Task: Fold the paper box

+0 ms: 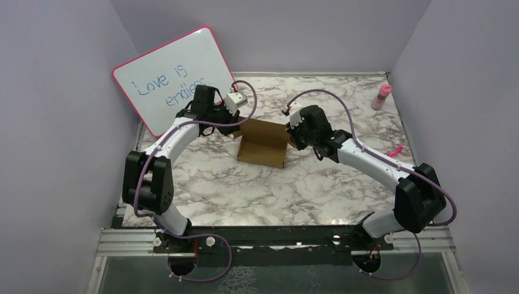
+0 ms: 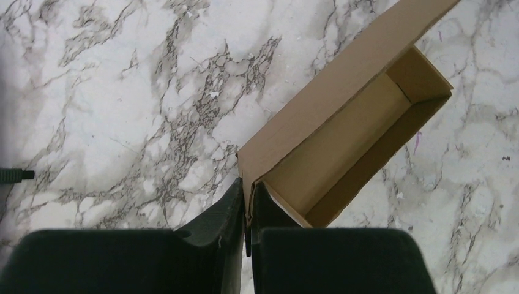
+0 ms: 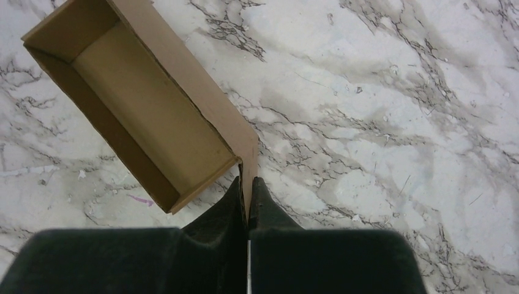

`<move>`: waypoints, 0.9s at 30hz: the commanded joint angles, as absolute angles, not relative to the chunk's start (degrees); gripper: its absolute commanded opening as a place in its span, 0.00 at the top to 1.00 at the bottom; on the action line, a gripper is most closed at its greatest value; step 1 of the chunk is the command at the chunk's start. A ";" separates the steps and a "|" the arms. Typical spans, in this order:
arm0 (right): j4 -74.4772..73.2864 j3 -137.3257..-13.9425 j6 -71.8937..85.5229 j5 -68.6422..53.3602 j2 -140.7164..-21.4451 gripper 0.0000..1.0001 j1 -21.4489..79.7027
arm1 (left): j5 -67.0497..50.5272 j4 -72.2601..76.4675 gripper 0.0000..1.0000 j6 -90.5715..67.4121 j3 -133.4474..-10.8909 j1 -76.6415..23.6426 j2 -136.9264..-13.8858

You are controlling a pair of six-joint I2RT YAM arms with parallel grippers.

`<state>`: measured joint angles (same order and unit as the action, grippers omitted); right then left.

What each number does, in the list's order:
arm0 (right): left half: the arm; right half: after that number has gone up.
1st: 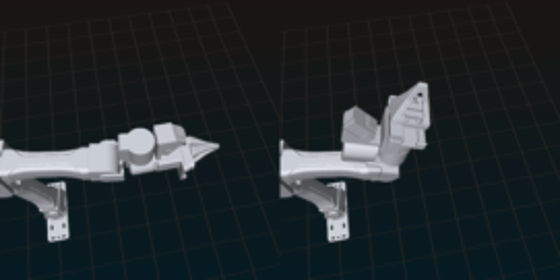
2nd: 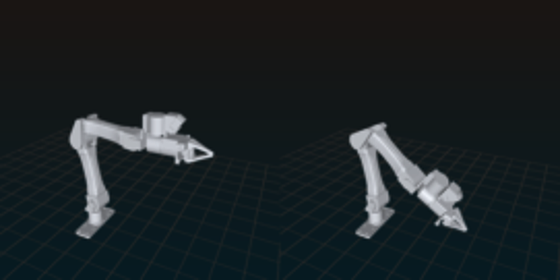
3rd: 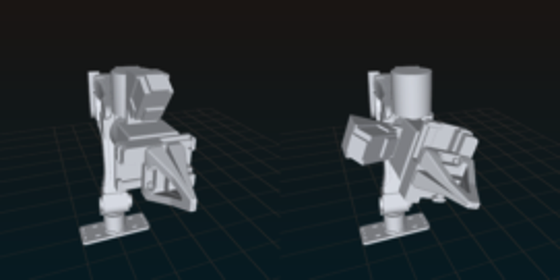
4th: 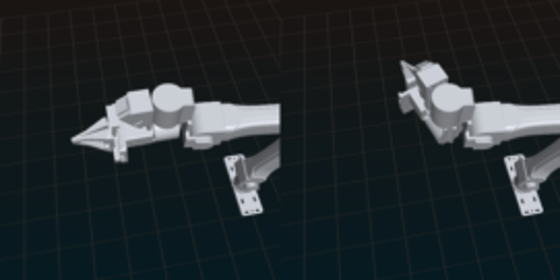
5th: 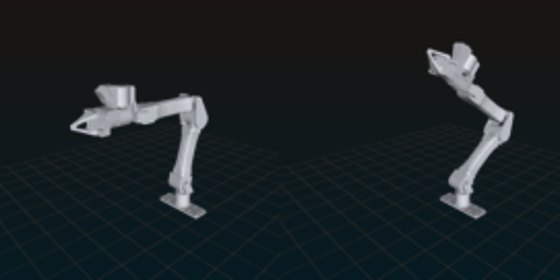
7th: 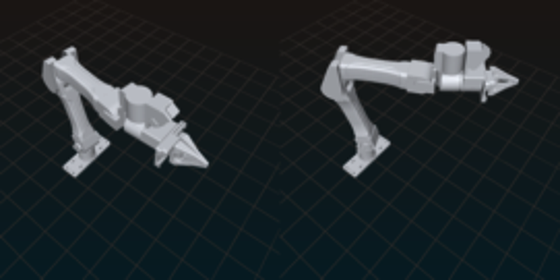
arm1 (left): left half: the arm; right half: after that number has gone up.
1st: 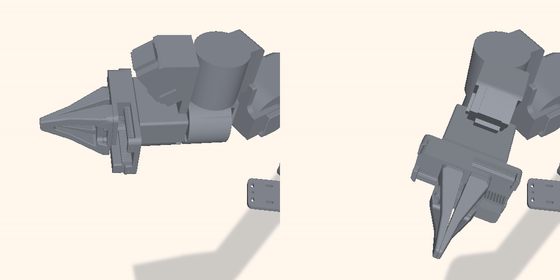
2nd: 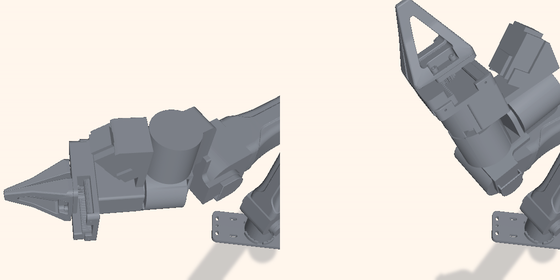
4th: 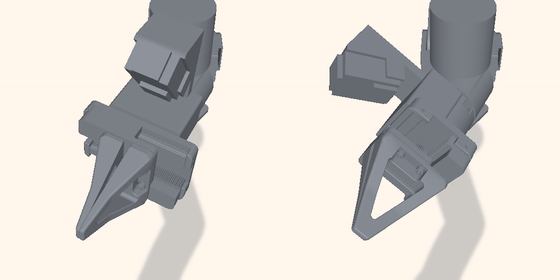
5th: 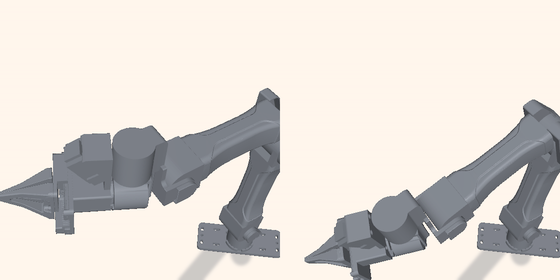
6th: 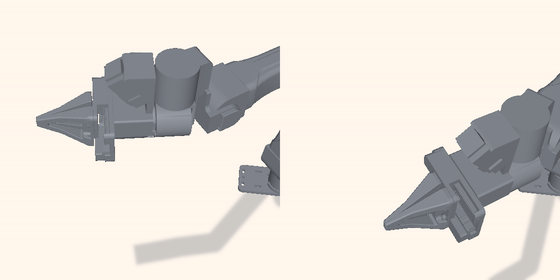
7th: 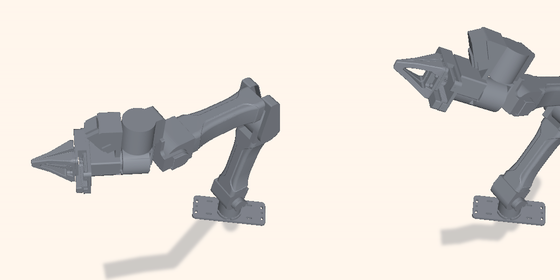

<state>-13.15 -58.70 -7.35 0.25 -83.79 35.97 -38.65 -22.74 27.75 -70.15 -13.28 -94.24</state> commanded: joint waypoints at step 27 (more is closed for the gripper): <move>-9.97 -65.61 17.10 15.82 -89.75 0.95 38.38 | -3.55 -7.28 0.91 -15.59 -60.03 -23.46 -85.24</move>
